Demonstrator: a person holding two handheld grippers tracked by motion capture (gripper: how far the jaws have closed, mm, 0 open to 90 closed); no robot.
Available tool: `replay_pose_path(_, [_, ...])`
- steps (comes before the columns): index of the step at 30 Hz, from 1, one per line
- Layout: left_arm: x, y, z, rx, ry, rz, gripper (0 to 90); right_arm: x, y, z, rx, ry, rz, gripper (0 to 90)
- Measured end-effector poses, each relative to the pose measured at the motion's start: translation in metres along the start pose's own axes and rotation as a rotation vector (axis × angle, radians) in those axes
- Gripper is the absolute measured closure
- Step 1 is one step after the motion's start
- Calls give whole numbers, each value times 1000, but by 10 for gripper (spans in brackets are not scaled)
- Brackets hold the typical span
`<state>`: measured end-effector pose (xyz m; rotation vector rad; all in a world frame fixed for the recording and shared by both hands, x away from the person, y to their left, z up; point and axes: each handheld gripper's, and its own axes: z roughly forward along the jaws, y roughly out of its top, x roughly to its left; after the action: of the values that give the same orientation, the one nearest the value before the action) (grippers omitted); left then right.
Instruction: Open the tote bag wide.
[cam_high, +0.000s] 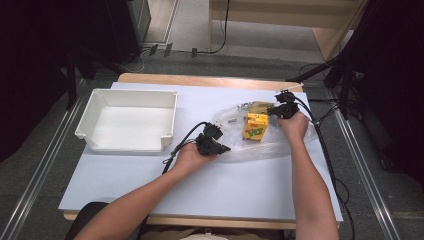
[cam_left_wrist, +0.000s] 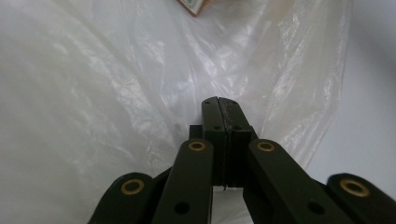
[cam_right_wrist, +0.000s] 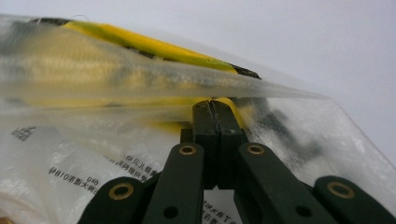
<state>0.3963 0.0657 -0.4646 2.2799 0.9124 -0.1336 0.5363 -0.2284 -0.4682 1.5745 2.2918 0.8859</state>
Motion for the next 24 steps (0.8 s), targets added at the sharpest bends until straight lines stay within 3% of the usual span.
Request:
replay_pose_path(5, [-6, -10, -4, 6, -15, 27, 900, -3, 7, 2, 14, -29, 10, 900])
replay_pose_path(9, [-4, -14, -7, 2, -27, 10, 900, -7, 7, 3, 4, -33, 11, 900])
replay_pose_path(10, [-5, -16, -8, 1, -24, 11, 900, -8, 7, 3, 5, -48, 2, 900])
replay_pose_path(11, [-4, -17, -9, -1, -30, 9, 900, -11, 9, 2, 7, -95, 1, 900])
replay_pose_path(15, [0, -16, -9, -3, -44, -9, 900, -13, 10, 3, 8, -120, 37, 900])
replay_pose_path(19, [0, -9, -16, -32, -43, -13, 900, -6, 13, -3, 33, -79, 41, 900])
replay_pose_path(21, [-1, -3, -22, -46, -42, -6, 900, 3, 13, -15, 17, -37, 13, 900])
replay_pose_path(24, [-4, 6, -31, -64, -38, 6, 900, 10, 11, -24, 15, -12, -17, 900])
